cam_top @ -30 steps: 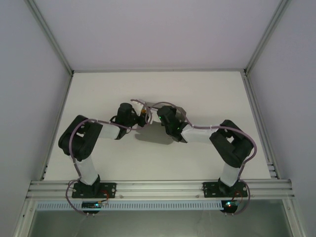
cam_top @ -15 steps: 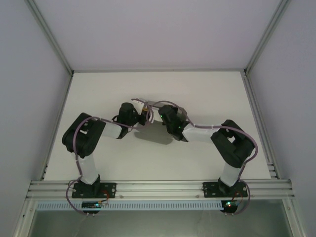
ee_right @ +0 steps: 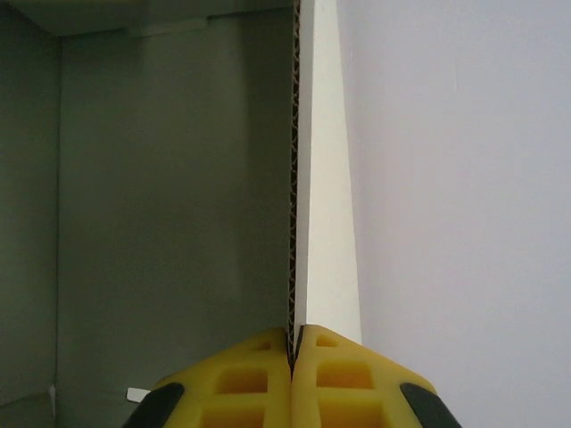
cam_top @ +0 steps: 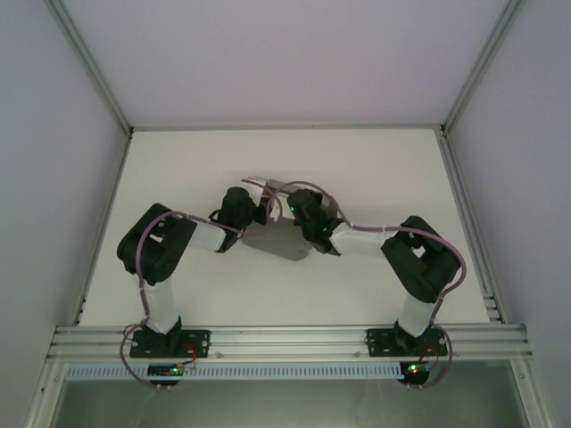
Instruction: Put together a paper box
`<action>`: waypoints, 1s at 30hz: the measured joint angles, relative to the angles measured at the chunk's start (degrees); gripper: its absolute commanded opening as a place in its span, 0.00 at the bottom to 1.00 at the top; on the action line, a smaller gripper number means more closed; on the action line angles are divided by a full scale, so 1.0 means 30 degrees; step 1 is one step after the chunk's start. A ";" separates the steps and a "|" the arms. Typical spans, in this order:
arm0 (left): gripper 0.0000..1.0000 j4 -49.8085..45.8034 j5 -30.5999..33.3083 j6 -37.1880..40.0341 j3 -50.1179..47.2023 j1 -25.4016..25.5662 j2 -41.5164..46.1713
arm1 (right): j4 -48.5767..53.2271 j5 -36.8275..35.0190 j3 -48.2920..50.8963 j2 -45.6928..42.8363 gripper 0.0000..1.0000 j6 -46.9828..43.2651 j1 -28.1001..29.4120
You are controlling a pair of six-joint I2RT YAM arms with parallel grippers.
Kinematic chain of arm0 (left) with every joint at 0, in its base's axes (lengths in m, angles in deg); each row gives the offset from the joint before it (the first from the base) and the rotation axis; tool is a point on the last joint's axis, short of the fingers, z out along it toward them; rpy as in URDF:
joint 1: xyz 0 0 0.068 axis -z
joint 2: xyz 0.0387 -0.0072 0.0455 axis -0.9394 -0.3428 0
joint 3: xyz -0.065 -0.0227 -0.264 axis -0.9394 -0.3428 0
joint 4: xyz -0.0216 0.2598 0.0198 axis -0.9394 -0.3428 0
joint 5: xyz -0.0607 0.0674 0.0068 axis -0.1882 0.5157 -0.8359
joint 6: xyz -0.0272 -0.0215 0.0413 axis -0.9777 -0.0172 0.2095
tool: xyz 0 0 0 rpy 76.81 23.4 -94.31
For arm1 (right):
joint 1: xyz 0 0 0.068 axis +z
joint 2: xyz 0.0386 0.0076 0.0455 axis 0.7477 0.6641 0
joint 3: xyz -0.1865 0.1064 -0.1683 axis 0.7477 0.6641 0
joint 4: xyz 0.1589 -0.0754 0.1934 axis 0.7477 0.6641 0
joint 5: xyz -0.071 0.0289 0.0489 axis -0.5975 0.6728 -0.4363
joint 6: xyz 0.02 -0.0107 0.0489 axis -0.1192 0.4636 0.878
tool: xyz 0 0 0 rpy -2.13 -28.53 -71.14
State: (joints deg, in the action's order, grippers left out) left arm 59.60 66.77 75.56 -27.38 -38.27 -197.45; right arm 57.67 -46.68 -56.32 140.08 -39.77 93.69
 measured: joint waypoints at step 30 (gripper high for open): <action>0.00 -0.1545 0.6506 -0.2120 0.1457 0.1486 -0.0765 | 0.0459 0.1581 -0.0423 -0.0102 0.06 0.1224 -0.0058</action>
State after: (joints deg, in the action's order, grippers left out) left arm 54.97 86.28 69.20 -23.01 -33.81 -199.74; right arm 59.05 -41.93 -57.59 139.77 -36.09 93.51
